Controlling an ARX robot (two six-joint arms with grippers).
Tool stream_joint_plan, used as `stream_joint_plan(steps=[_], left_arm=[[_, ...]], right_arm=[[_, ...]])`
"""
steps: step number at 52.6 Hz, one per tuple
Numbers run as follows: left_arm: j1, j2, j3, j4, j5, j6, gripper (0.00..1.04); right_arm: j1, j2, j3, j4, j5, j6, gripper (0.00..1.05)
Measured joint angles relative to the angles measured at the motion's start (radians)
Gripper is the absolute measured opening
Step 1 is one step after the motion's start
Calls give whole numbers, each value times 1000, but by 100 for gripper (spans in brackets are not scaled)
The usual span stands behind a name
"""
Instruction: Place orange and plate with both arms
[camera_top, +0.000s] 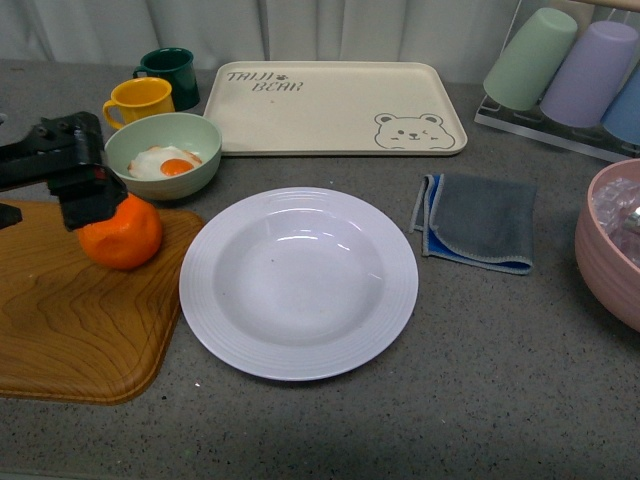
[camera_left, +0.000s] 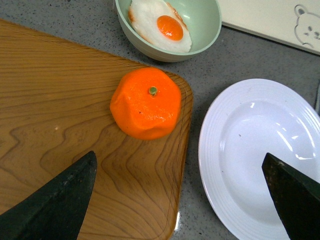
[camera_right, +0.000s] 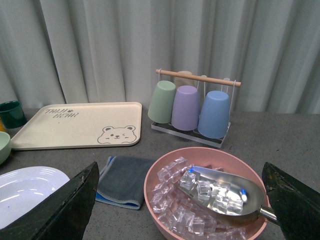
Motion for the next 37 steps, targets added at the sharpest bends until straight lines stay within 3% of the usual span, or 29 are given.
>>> stream_joint_plan(steps=[14, 35, 37], left_arm=[[-15, 191, 135, 13, -56, 28, 98], [11, 351, 244, -1, -65, 48, 98], [11, 358, 252, -6, -69, 49, 94]], right_arm=[[0, 0, 0, 0, 0, 0, 95], [0, 0, 0, 0, 0, 0, 95], [0, 0, 0, 0, 0, 0, 95]])
